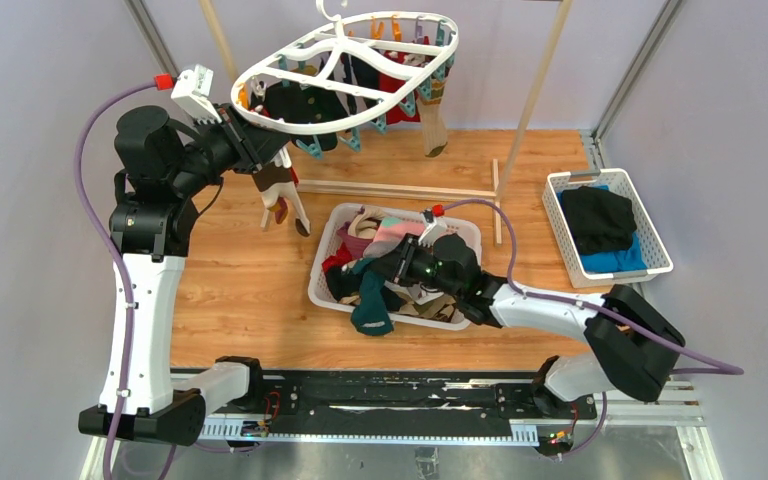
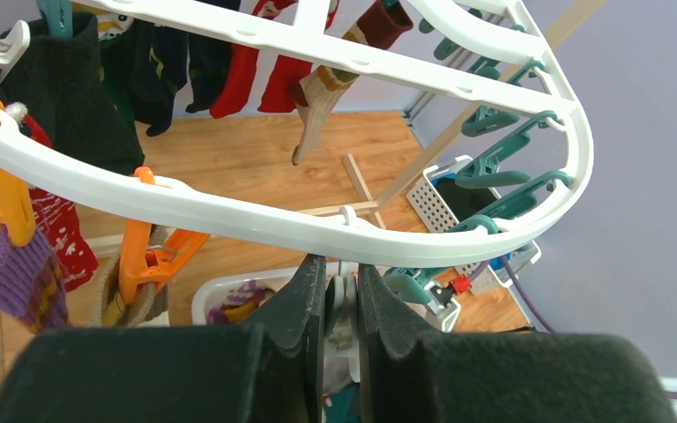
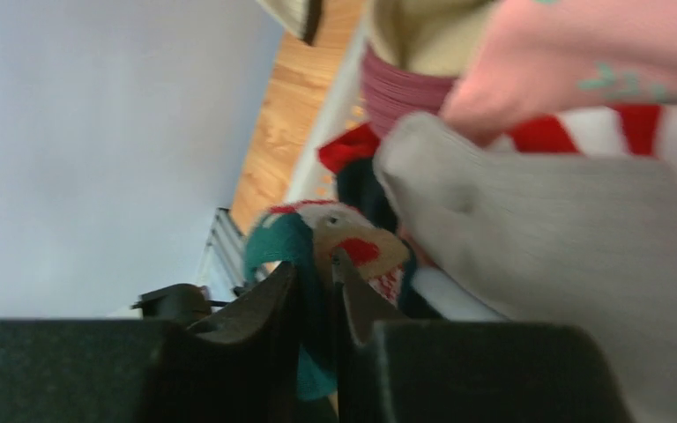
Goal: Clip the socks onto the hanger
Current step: Pick up the sock from the bin.
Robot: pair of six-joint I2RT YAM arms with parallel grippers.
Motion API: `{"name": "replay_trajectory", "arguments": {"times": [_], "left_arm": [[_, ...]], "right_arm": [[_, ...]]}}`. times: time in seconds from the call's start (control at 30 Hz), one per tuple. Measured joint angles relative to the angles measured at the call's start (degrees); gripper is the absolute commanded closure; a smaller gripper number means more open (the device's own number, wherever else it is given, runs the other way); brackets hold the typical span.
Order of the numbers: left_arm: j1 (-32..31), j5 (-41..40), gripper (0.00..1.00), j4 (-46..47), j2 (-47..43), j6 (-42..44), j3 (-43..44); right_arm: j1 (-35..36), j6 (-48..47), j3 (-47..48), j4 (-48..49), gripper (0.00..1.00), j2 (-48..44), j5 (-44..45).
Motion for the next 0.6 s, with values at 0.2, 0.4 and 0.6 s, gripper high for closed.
{"name": "replay_trajectory", "arguments": {"times": [0.2,0.4,0.6], "left_arm": [[0.0,0.0,0.91,0.0,0.0,0.0,0.0],[0.0,0.0,0.91,0.0,0.0,0.0,0.0],[0.0,0.0,0.91,0.0,0.0,0.0,0.0]], "right_arm": [[-0.1,-0.7,-0.8,-9.8,0.59,-2.7,5.0],[-0.3,-8.7,0.8,-17.2,0.5,-4.6,6.3],[-0.3,-24.3,12.8,-28.0,0.5,-3.5,3.6]]}}
